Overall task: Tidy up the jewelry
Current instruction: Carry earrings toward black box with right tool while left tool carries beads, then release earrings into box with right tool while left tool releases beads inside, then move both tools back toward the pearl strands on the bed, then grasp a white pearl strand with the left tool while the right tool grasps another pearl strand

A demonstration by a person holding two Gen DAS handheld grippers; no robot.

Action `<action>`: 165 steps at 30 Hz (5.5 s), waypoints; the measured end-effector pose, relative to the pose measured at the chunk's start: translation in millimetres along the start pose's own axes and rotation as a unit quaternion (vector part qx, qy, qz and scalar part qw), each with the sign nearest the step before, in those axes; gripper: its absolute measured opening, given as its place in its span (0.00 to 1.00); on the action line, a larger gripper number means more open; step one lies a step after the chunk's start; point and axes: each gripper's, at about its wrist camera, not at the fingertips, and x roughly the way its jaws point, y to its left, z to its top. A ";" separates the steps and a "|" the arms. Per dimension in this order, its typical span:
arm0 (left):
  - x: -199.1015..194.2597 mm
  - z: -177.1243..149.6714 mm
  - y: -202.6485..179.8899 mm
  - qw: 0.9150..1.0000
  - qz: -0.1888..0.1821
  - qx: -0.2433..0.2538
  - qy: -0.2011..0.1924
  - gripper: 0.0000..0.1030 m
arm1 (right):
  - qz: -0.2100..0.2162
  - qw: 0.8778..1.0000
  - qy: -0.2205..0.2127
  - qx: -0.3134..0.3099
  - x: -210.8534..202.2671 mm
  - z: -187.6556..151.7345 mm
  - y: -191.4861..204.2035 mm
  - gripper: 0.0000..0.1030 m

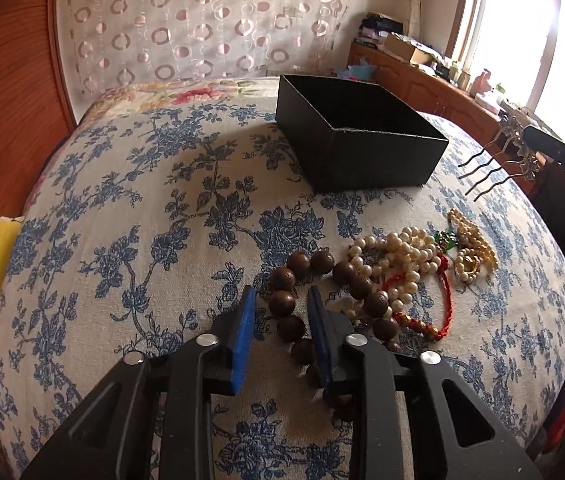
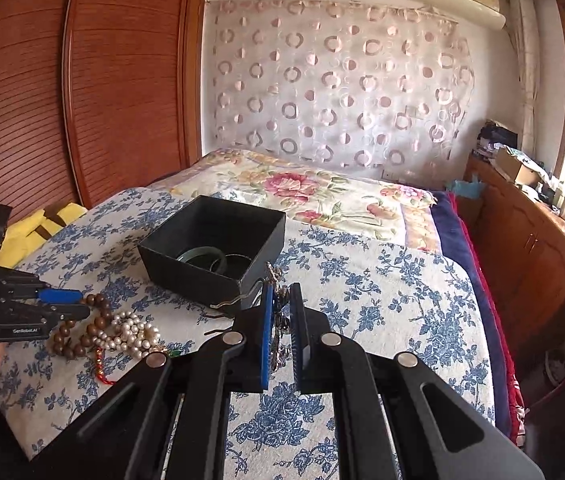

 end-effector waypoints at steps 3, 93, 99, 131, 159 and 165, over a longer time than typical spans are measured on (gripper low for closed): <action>-0.1 2.2 -0.5 1.000 -0.005 0.004 0.000 0.12 | 0.008 1.000 0.004 0.000 0.6 -1.2 2.2 0.09; -33.5 99.1 -55.7 0.992 0.010 0.083 -0.099 0.29 | 0.060 0.995 0.076 0.013 54.2 -15.2 -1.7 0.13; -36.1 71.5 -54.8 0.993 0.000 0.080 -0.090 0.30 | 0.087 0.990 0.107 0.012 56.6 -31.6 10.3 0.13; -12.3 2.6 -41.0 0.999 -0.016 0.047 -0.015 0.30 | 0.091 0.992 0.089 0.024 33.3 -31.2 8.8 0.05; -7.2 -6.5 -47.1 0.998 -0.037 0.051 0.014 0.30 | 0.091 0.993 0.068 0.042 21.7 -28.5 -3.3 0.05; -4.3 -1.8 -45.2 0.998 -0.043 0.047 0.012 0.30 | 0.093 0.992 0.071 0.042 23.5 -29.7 -2.3 0.05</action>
